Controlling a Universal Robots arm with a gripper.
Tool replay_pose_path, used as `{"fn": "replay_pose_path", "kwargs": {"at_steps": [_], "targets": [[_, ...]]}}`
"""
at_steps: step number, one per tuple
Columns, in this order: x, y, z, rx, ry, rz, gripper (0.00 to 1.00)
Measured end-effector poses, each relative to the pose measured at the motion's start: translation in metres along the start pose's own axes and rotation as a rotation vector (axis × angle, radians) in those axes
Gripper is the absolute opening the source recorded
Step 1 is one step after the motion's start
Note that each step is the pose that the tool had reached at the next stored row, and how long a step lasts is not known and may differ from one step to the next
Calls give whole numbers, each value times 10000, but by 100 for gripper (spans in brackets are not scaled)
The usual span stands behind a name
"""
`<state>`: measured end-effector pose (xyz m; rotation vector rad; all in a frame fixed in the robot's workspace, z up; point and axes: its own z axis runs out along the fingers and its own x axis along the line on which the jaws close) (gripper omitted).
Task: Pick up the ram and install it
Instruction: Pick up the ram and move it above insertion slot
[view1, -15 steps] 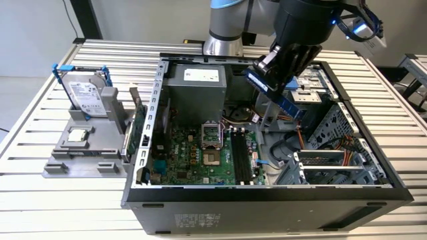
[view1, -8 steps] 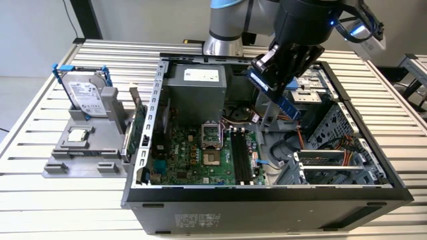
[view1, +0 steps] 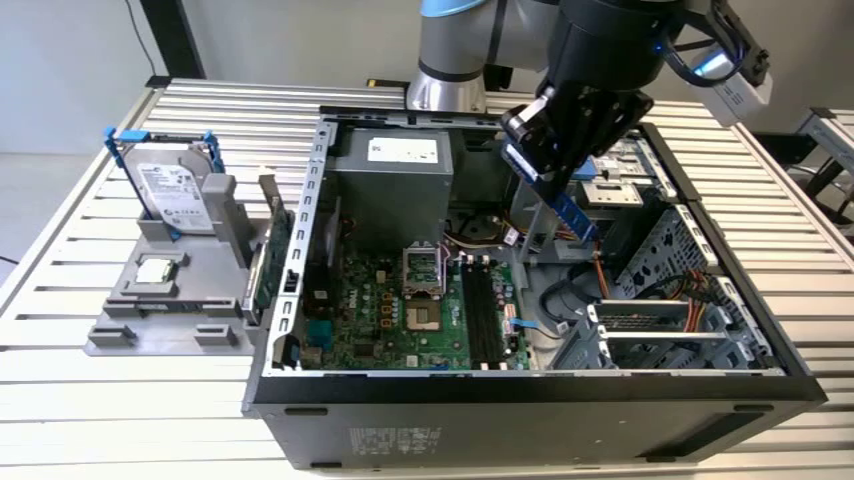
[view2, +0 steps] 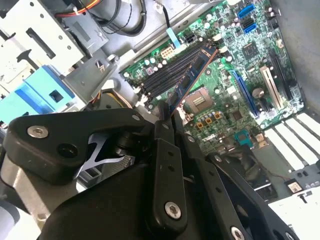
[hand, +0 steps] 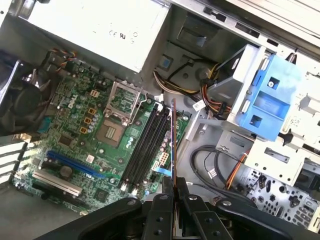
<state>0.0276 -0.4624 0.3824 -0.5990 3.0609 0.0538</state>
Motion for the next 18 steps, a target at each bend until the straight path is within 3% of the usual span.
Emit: {"fn": "replay_pose_path", "kwargs": {"at_steps": [5,18], "targets": [[0,0,0,9,-10,323,0],[0,0,0,13,-14,464,0]]}}
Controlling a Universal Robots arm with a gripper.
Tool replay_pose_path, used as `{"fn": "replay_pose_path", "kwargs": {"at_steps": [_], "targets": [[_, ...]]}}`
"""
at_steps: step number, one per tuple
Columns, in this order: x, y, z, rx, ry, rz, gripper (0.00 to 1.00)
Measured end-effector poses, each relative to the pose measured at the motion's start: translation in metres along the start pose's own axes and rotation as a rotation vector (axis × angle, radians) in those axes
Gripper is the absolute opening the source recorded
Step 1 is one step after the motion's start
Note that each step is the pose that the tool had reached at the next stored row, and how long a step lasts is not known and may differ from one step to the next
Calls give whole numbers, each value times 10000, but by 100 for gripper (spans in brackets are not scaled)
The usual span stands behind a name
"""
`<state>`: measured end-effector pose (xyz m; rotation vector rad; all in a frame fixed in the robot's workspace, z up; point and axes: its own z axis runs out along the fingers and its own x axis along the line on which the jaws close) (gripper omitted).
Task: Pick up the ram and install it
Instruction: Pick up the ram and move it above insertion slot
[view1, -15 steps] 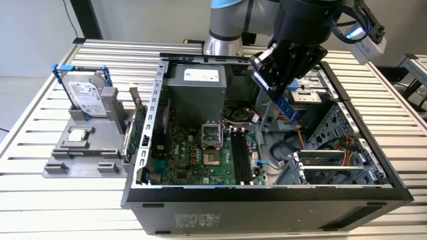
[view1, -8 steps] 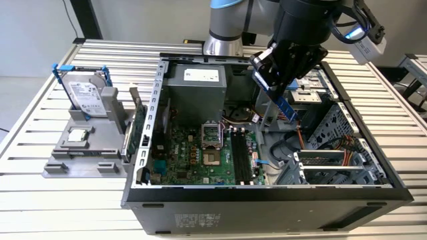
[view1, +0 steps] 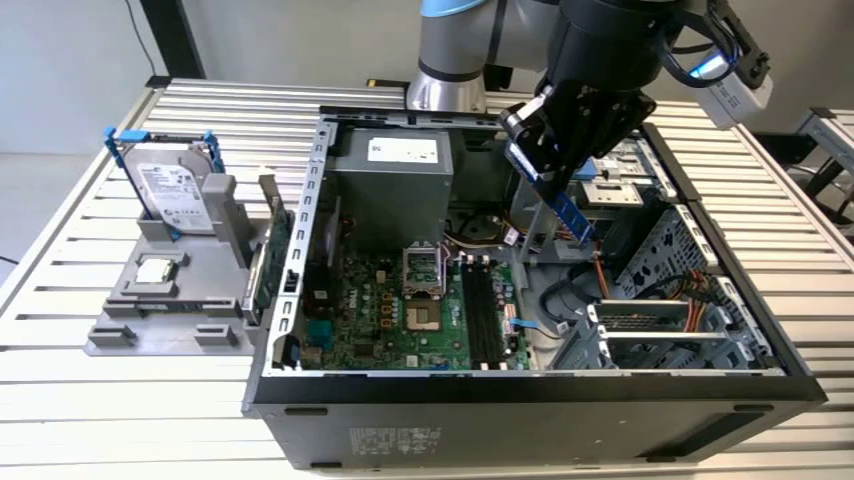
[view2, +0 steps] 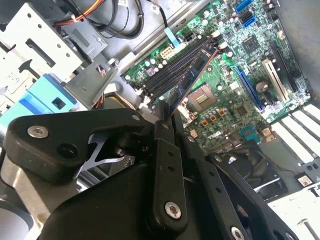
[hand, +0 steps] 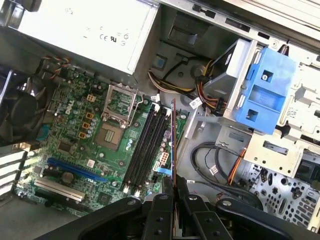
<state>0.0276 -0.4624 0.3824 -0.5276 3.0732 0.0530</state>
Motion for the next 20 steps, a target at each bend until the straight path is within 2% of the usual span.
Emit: {"fn": "replay_pose_path", "kwargs": {"at_steps": [20], "targets": [[0,0,0,9,-8,273,0]]}}
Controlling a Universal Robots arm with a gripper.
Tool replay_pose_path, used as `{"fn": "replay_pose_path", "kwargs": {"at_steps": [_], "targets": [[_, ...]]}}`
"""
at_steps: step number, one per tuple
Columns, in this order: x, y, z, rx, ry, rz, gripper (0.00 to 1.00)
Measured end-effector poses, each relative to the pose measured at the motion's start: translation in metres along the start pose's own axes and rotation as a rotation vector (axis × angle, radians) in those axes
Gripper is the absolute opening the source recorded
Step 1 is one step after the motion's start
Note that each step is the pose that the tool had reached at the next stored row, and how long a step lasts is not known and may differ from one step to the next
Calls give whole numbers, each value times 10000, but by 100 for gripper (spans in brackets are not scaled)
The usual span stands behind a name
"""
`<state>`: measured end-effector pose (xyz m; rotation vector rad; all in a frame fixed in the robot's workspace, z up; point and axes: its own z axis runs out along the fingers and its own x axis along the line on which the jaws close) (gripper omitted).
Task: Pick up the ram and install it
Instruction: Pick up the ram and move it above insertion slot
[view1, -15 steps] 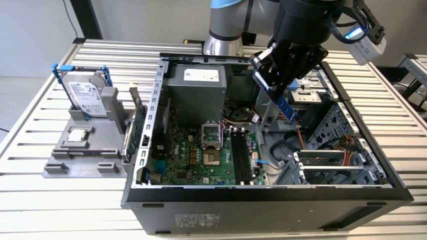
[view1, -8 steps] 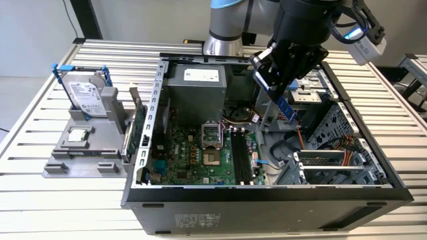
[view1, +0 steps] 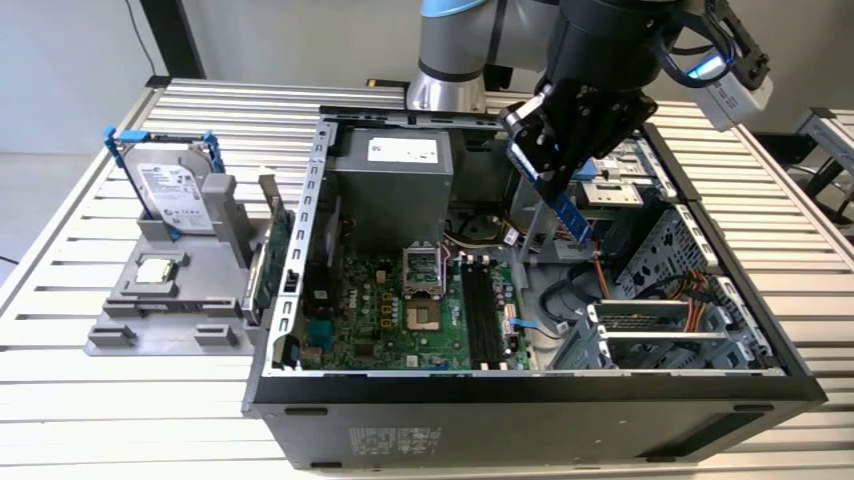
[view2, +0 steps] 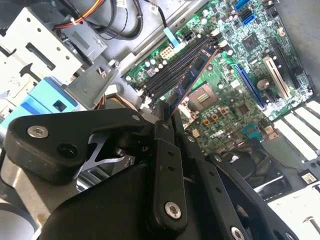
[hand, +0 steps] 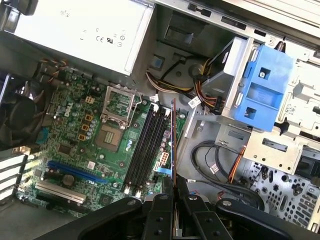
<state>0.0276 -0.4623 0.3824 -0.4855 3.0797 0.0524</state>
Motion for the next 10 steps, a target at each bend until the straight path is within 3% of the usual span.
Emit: {"fn": "replay_pose_path", "kwargs": {"at_steps": [10], "targets": [[1,0,0,4,-5,171,0]]}}
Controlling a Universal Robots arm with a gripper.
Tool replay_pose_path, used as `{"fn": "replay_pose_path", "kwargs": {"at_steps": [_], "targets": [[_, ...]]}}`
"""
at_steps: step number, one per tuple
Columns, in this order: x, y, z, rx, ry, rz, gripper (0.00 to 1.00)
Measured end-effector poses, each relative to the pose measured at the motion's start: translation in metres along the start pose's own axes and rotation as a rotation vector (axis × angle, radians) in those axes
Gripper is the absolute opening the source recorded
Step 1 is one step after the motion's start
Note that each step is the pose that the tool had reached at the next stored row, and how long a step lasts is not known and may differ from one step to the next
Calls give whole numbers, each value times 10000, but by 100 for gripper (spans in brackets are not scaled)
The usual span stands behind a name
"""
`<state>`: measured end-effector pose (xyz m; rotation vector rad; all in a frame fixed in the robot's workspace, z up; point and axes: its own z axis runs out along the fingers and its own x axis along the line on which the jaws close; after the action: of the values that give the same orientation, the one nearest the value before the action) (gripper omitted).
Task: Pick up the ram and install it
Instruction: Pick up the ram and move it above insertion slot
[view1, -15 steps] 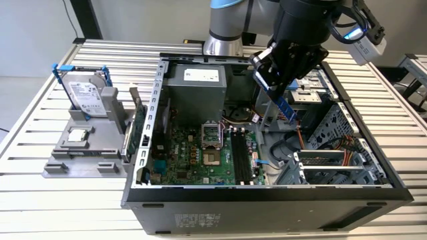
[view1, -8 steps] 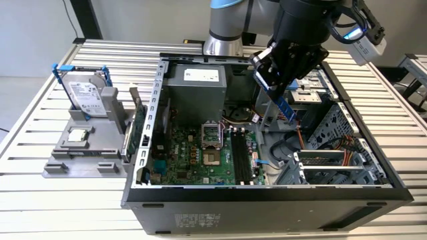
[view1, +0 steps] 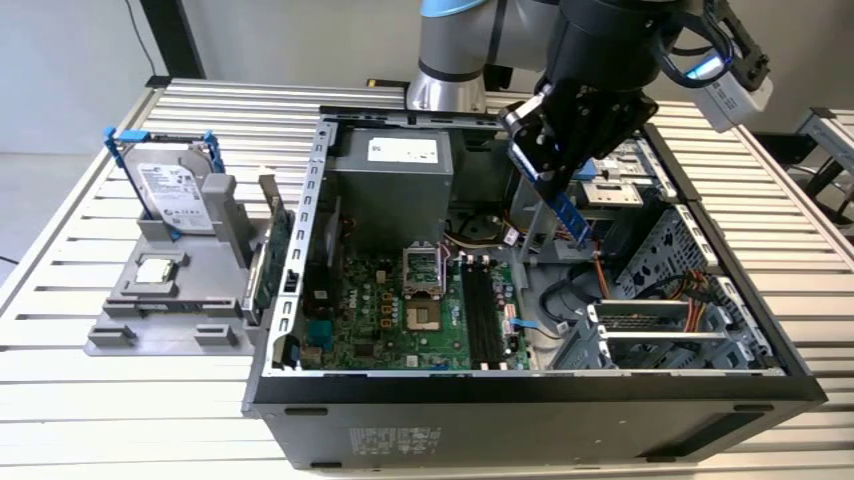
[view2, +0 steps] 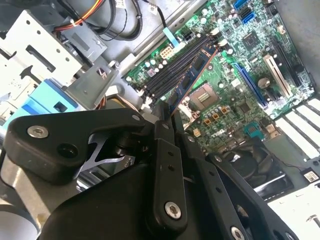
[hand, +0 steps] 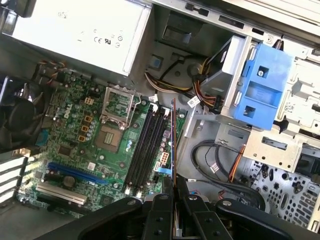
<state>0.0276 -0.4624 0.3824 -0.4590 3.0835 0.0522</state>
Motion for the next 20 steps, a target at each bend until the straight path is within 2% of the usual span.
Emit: {"fn": "replay_pose_path", "kwargs": {"at_steps": [8,20], "targets": [[0,0,0,6,-6,200,0],[0,0,1,21,-23,768,0]]}}
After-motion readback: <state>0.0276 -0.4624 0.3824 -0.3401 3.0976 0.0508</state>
